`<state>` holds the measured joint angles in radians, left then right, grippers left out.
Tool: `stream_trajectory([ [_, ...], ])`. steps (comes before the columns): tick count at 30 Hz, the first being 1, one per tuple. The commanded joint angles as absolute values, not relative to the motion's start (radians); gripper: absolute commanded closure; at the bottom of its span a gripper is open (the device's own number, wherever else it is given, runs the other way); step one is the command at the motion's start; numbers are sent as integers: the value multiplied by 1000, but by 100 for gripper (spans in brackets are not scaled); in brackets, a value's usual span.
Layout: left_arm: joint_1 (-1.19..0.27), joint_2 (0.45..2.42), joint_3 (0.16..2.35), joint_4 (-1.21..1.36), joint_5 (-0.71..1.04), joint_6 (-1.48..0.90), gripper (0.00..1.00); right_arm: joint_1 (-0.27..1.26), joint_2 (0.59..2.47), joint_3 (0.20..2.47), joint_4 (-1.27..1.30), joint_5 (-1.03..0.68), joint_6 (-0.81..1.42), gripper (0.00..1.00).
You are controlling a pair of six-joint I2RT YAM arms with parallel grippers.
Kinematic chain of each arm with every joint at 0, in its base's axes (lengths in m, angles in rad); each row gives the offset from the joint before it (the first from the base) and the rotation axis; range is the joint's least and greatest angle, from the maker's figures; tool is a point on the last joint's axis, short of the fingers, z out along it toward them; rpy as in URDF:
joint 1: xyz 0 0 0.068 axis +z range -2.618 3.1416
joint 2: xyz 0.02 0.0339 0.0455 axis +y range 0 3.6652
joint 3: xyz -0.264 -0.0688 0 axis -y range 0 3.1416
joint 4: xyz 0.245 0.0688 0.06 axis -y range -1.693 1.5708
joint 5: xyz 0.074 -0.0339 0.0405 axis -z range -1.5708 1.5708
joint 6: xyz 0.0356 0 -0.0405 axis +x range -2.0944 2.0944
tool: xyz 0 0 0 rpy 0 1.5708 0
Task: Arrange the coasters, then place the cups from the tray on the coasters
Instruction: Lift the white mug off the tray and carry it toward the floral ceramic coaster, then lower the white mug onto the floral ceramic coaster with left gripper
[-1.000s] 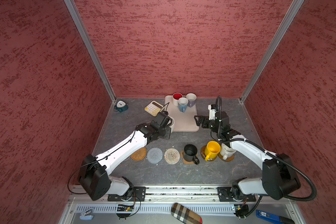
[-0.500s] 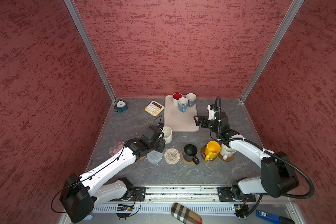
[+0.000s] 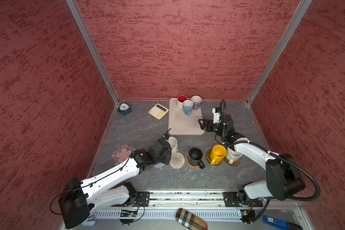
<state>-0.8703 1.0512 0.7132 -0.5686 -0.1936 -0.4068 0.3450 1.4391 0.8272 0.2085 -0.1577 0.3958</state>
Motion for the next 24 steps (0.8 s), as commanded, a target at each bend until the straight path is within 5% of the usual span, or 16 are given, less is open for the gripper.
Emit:
stream_trajectory([
  [1,-905,1053,722,-507,-262,-469,100,342,1443,822,254,-173,387,1],
  [24,-1023,1125,692,-485,-260,-585,100,342,1476,828,270,-182,391,1],
])
